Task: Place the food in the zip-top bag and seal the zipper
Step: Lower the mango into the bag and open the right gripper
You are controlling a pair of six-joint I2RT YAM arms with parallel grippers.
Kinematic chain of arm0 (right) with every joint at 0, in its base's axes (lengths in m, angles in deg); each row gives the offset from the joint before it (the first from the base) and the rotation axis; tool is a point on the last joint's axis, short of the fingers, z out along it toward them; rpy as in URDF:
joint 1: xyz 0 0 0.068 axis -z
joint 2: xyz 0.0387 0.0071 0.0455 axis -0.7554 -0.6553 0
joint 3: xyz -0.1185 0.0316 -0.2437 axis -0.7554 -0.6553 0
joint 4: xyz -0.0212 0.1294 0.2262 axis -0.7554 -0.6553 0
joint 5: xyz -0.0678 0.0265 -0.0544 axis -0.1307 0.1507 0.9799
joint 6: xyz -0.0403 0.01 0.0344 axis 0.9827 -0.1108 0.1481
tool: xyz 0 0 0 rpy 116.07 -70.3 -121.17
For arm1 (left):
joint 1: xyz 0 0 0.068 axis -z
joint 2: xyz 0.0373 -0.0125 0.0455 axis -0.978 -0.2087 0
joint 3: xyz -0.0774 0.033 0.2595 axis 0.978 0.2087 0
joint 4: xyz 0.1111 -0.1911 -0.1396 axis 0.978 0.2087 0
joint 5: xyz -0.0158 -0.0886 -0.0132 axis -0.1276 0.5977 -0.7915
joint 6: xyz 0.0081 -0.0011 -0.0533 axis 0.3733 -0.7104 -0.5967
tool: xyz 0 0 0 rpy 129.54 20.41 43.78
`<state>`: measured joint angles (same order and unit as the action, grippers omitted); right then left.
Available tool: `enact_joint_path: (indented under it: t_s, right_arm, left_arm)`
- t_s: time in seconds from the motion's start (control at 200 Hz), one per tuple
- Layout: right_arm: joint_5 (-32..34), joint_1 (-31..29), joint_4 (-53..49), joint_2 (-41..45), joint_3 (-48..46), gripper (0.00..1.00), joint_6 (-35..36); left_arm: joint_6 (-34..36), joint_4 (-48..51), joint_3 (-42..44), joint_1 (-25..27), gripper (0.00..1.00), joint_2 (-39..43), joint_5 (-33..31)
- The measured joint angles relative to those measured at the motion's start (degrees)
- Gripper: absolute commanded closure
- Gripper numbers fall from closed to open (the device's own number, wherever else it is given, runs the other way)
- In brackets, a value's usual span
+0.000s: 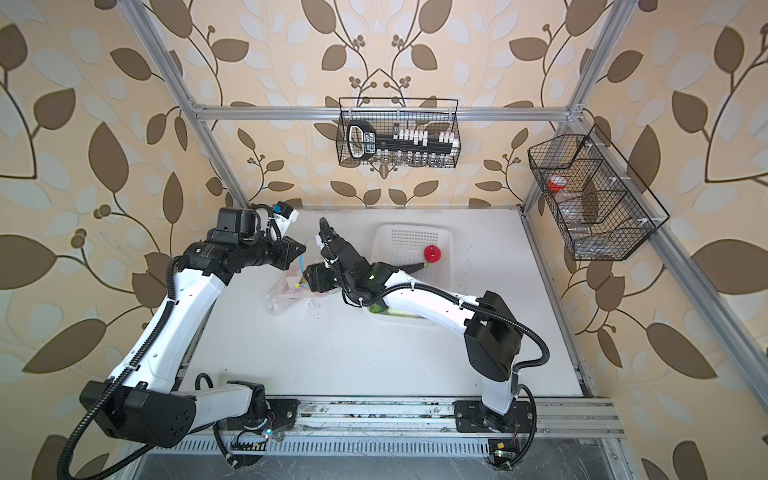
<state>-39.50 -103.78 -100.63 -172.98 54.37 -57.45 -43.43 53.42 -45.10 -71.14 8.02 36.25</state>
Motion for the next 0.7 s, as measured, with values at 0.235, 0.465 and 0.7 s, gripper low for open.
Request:
enact_joint_path:
  t_s: [0.235, 0.465, 0.7]
  right_arm:
    - [0.00, 0.92, -1.29, 0.59, -0.02, 0.21, -0.02]
    - [0.02, 1.95, -1.11, 7.65, -3.93, 0.15, -0.44]
    - [0.28, 4.00, 0.00, 14.45, -9.46, 0.00, -1.51]
  left_arm:
    - [-0.33, -0.04, 0.00, 0.00, 1.00, 0.00, -0.04]
    - [-0.81, -0.31, 0.00, 0.02, 1.00, 0.00, -0.17]
    - [-1.03, -0.33, 0.00, 0.02, 1.00, 0.00, -0.17]
